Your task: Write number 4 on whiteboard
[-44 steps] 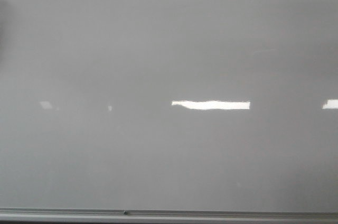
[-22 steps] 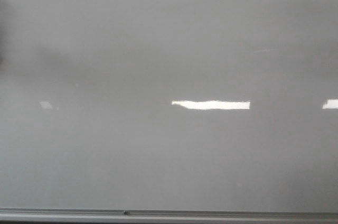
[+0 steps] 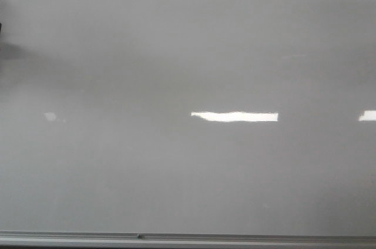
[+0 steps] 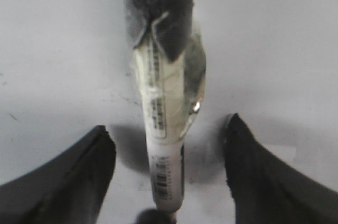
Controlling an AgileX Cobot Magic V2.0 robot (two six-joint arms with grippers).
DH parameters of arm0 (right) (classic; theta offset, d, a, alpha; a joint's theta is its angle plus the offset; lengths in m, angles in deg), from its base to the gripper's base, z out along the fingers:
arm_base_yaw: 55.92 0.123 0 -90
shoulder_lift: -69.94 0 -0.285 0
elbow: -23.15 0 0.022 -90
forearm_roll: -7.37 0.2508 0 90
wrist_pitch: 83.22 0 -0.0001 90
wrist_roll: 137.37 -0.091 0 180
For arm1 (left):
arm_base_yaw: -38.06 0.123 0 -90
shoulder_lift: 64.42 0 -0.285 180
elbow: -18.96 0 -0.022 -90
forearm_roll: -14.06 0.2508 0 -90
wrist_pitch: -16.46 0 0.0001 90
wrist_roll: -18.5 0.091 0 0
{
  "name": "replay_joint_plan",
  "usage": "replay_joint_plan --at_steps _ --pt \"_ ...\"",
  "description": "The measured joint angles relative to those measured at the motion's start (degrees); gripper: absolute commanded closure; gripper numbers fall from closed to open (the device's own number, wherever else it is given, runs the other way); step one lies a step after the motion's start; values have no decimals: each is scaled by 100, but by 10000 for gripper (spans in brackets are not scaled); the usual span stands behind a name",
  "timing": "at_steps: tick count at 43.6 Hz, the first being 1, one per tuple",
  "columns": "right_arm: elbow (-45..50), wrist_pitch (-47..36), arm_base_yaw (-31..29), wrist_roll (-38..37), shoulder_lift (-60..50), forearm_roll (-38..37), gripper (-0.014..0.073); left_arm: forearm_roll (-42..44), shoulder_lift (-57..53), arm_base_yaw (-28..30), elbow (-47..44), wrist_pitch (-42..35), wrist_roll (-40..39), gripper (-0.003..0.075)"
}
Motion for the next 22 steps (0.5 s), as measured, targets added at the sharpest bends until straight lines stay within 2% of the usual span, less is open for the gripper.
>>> replay_joint_plan --at_steps 9,22 --pt "0 0 0 0 0 0 -25 0 0 0 0 -135 10 622" --pt "0 0 0 0 0 0 -25 0 0 0 0 0 10 722"
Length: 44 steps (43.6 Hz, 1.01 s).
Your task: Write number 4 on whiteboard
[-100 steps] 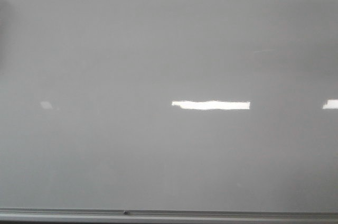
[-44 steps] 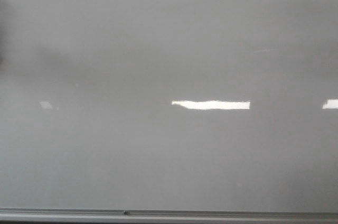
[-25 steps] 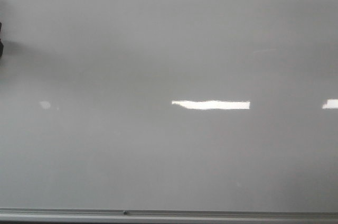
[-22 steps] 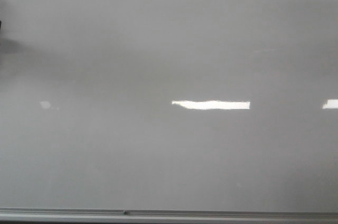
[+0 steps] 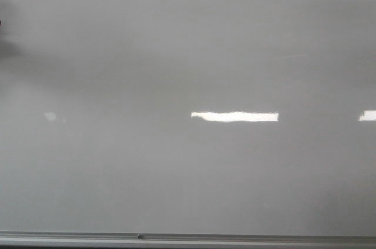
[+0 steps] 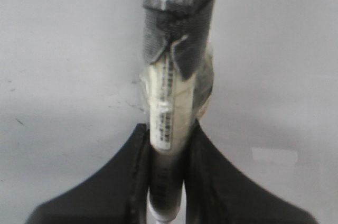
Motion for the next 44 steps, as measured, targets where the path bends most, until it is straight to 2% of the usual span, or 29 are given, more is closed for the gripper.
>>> replay_joint_plan --at_steps 3,11,20,27,31,38,44 --pt "0 0 0 0 0 0 -25 0 -27 0 0 166 0 733" --pt "0 0 0 0 0 0 -25 0 -477 0 12 1207 0 733" --pt "0 0 0 0 0 0 -25 19 -1337 0 350 2992 129 733" --pt "0 0 0 0 0 0 -25 -71 -1921 0 794 4493 863 733" --pt "0 0 0 0 0 0 -25 -481 -2150 0 1024 5134 1567 733" --pt "-168 272 0 23 39 42 -25 -1738 -2211 -11 1287 5960 3011 733" --pt "-547 806 0 475 252 320 -25 -2165 -2146 -318 1476 6245 3738 733"
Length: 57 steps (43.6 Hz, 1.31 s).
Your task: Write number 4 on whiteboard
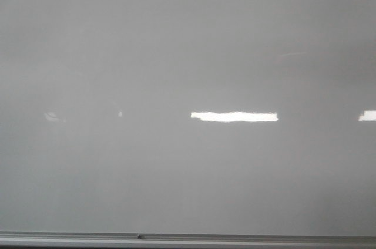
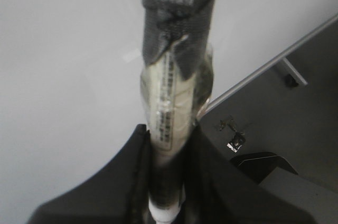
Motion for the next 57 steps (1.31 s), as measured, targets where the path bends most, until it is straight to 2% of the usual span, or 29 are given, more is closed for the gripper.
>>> replay_joint_plan --at_steps 6,18,26,37,47,57 --pt "-485 581 90 1000 381 630 -25 49 162 -816 169 0 317 732" --pt "-1427 1757 697 3945 1313 2343 -25 921 828 -2781 459 35 410 732" --pt "-1814 2196 1302 5173 1821 2809 -18 1252 1340 -3741 780 35 410 732" --pt "-1988 2166 2372 5562 2430 2836 119 1409 1655 -4321 1037 24 410 733" --pt "-2026 1796 2992 5584 2871 2868 132 1445 1667 -4346 1037 24 410 733" --pt "-2026 1475 3111 5584 3114 3100 158 1445 1667 -4346 1037 24 410 732"
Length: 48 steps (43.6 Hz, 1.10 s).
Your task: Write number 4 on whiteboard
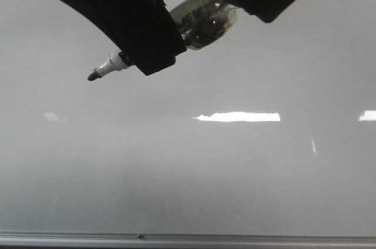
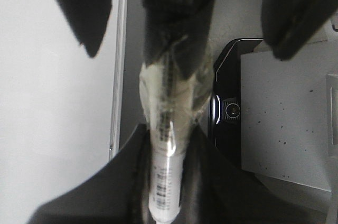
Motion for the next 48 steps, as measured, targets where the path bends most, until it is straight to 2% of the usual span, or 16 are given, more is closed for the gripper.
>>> replay_joint_plan --at_steps 6,15,18,21,22,24,26,29,40,44,48 --pt "0 -35 0 0 79 12 283 0 0 0 0 0 0 732" --pt "0 -56 0 0 101 122 533 0 0 0 0 0 12 711" --pt "0 -56 0 0 101 122 587 0 0 0 0 0 12 648" --pt "0 -56 0 0 101 122 636 0 0 0 0 0 12 497" --pt "0 -56 0 0 101 132 647 0 0 0 0 0 12 464" --pt "0 -56 0 0 101 137 662 0 0 0 0 11 12 341" --pt "0 -56 0 0 101 150 665 0 0 0 0 -2 -11 270" --pt "0 -22 0 0 101 162 666 36 0 0 23 -2 -114 214" --pt "-52 196 -14 -113 101 9 662 341 -535 130 99 168 -774 227" --pt "-207 229 -188 -708 89 -338 662 341 -844 419 108 205 -1061 227" --pt "-308 281 -467 -1696 -35 -923 662 345 -1148 875 108 281 -1569 227"
